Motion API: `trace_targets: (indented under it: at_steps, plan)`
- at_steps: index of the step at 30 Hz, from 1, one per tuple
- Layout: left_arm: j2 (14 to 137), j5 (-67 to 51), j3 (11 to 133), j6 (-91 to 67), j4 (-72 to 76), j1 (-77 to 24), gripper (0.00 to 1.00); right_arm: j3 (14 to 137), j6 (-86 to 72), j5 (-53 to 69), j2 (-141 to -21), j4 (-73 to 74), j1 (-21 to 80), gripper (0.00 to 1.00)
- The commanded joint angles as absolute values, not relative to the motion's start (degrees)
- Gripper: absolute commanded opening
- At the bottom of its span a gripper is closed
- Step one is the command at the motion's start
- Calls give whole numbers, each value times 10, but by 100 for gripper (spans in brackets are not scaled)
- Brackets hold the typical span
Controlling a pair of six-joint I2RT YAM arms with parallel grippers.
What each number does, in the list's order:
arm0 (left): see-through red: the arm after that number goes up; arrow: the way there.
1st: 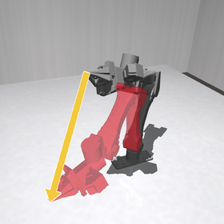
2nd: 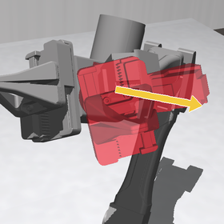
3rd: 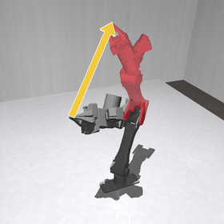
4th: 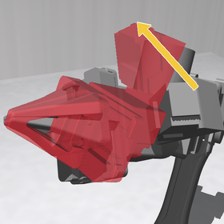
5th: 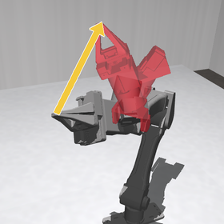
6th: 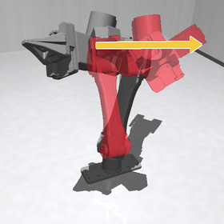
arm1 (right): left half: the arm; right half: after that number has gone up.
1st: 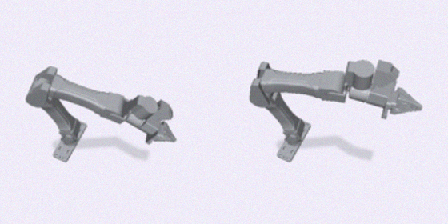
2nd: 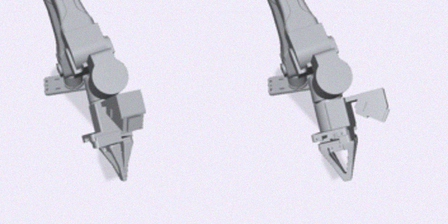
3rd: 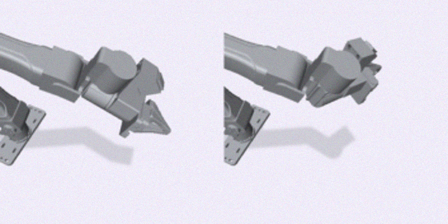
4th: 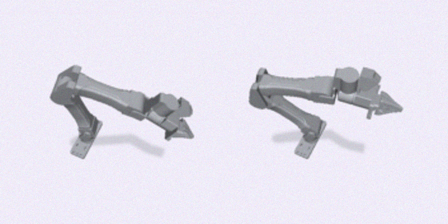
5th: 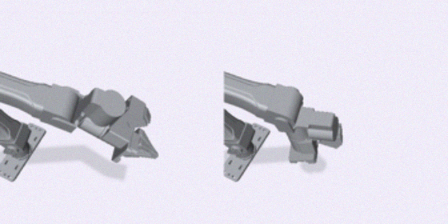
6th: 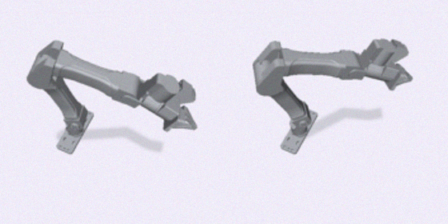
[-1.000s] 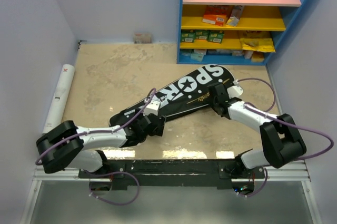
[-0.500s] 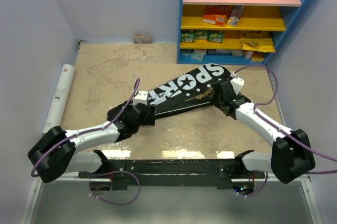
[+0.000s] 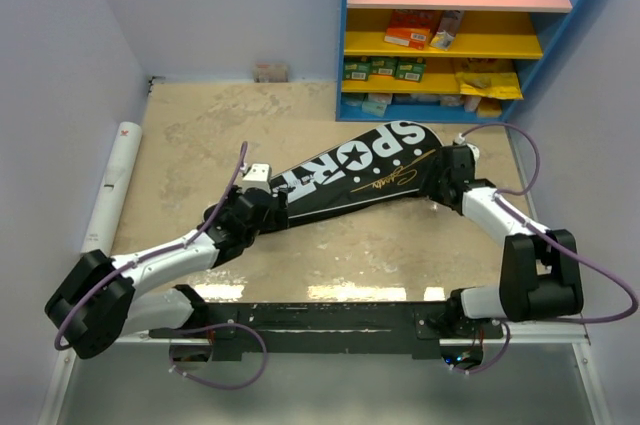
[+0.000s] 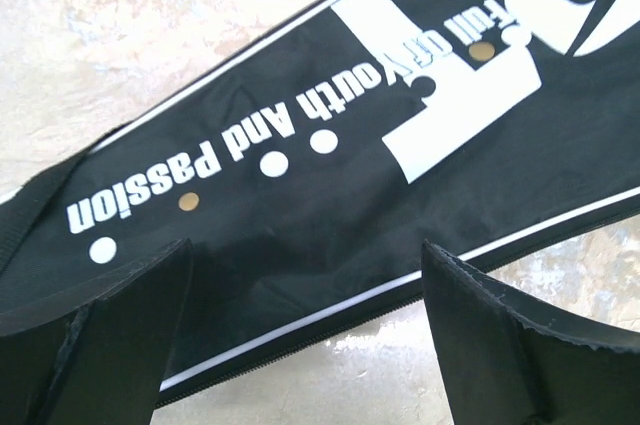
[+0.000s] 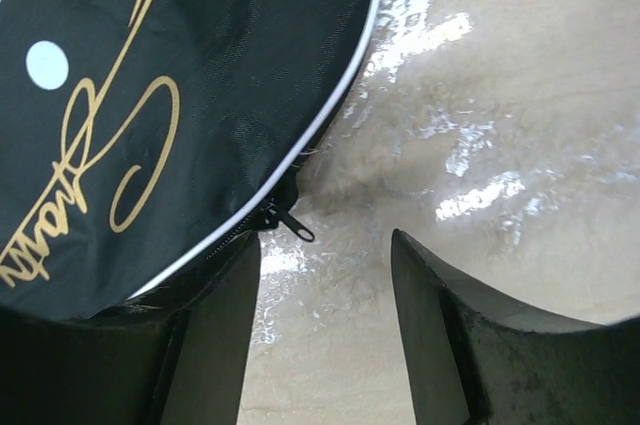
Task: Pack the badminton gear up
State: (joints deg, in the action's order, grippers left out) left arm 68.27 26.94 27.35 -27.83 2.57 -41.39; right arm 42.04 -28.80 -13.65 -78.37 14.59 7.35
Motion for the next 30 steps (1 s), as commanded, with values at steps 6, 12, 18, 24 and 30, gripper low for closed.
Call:
trace_targets:
  at_steps: [6,12,18,24,30]
  plan:
    - [646,246,251,-264,78,-400,100,404,-238,-4,-798,89,45,52]
    - [643,228,237,-260,93,-399,100,398,-235,-1,-806,92,41,46]
    - [635,216,225,-258,102,-400,100,397,-238,5,-816,94,29,42]
    - [631,207,221,-257,103,-400,100,401,-236,5,-836,91,22,36]
    - [628,204,221,-258,103,-400,100,410,-225,21,-861,86,18,31]
